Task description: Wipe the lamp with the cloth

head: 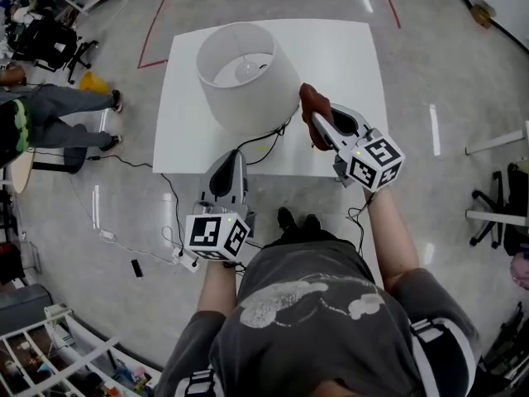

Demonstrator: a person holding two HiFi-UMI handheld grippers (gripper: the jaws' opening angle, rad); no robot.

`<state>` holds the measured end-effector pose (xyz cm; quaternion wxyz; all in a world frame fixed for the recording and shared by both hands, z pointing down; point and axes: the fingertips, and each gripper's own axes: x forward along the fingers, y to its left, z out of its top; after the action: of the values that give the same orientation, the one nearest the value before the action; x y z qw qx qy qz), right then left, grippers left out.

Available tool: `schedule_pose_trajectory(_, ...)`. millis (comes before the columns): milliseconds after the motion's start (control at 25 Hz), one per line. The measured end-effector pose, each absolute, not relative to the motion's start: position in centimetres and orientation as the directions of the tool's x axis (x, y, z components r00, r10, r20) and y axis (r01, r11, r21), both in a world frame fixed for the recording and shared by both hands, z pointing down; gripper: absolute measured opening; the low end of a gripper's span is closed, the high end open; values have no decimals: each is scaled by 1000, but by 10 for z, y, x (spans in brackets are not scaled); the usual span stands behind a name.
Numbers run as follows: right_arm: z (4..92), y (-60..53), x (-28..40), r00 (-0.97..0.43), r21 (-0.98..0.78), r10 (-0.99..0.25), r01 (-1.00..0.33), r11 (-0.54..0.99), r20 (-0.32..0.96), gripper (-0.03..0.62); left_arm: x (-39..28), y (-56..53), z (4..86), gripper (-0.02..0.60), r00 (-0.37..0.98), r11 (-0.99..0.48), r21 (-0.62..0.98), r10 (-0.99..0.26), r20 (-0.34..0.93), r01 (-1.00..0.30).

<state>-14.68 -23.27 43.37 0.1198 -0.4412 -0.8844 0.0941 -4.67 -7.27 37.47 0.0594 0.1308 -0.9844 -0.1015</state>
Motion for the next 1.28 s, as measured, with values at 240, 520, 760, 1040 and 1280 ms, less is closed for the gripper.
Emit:
schedule_pose_trajectory(240, 385, -223, -149, -559, -255, 829, 800, 544, 16, 86, -32, -65, 359, 8, -972, 964, 172, -219, 84, -203)
schedule_pose_trajectory(520, 318, -207, -148, -557, -184, 818, 827, 531, -146, 86, -33, -44, 337, 8, -976, 967, 141, -216, -2, -214)
schedule_pose_trajectory(760, 304, -186, -146, -594, -141, 790, 804, 578, -152, 86, -47, -37, 317, 8, -949, 943, 113, -311, -47, -314)
schedule_pose_trajectory(1040, 328, -163, -138, -657, -155, 747, 752, 641, -100, 86, -59, -11, 325, 8, -918, 908, 141, -394, -40, -395)
schedule_pose_trajectory(1280, 361, -157, -122, -713, -190, 701, 691, 698, -16, 86, -58, -3, 347, 8, -889, 873, 185, -458, -10, -452)
